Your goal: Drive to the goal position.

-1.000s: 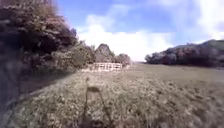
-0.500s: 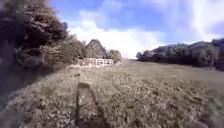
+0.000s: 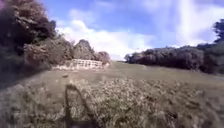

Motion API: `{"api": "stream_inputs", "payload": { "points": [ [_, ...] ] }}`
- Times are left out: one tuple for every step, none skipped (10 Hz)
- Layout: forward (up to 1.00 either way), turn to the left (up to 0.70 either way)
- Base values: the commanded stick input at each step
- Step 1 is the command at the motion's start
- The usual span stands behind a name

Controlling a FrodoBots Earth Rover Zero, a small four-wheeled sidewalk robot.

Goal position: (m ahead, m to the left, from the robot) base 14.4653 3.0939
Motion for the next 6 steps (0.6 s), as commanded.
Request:
{"api": "stream_inputs", "payload": {
  "points": [
    [0.70, 0.00],
    [0.70, 0.00],
    [0.70, 0.00],
    [0.70, 0.00],
    [0.70, 0.00],
    [0.70, 0.00]
  ]
}}
